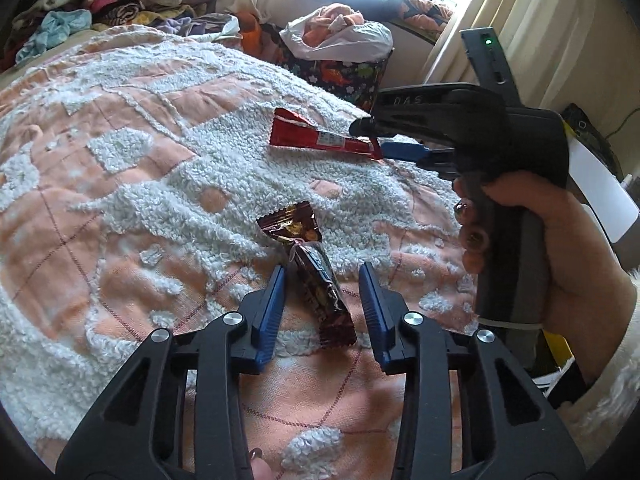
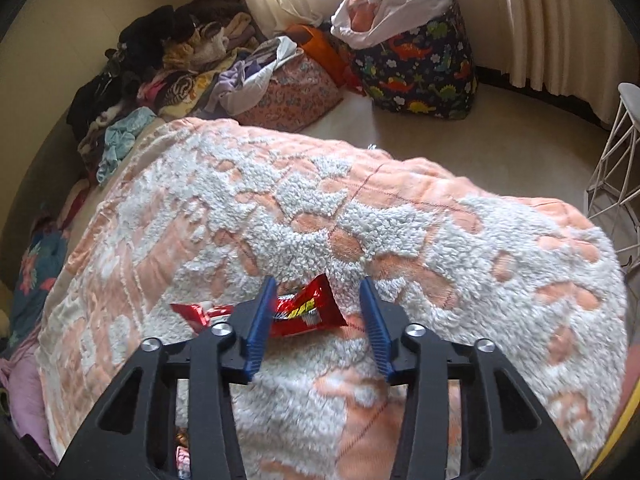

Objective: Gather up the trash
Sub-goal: 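Grasp the brown candy wrapper with the left tool while the right tool grasps the red wrapper, then carry the brown and red wrappers over the yellow bin with both tools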

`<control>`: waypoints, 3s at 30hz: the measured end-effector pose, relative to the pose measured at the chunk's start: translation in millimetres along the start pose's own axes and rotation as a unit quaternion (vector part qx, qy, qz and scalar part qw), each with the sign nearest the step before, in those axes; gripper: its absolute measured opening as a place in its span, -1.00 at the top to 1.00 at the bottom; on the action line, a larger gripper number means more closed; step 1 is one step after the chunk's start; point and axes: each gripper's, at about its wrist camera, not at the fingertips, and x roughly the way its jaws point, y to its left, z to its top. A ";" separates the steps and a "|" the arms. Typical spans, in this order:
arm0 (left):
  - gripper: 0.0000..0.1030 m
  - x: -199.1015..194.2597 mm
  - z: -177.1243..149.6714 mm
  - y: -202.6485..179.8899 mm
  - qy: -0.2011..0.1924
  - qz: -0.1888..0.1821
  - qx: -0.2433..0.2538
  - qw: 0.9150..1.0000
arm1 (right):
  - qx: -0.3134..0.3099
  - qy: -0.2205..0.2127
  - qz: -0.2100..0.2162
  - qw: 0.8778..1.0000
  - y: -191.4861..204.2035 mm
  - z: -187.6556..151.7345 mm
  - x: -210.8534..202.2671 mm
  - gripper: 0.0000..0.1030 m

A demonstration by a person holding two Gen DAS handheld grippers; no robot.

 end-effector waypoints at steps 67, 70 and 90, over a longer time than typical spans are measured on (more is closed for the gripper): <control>0.78 -36.7 2.9 -180.6 -0.046 -0.068 0.161 0.984 | 0.166 -0.201 -0.080 0.962 -196.0 -143.2 -278.0 0.85; 0.78 -36.9 -0.6 -189.4 -0.046 -0.074 0.171 0.981 | 0.176 -0.205 -0.081 0.959 -202.4 -147.5 -283.9 0.85; 0.78 -23.8 -20.9 -244.8 -0.031 -0.111 0.226 0.967 | 0.210 -0.208 -0.148 0.944 -232.9 -169.8 -301.2 0.85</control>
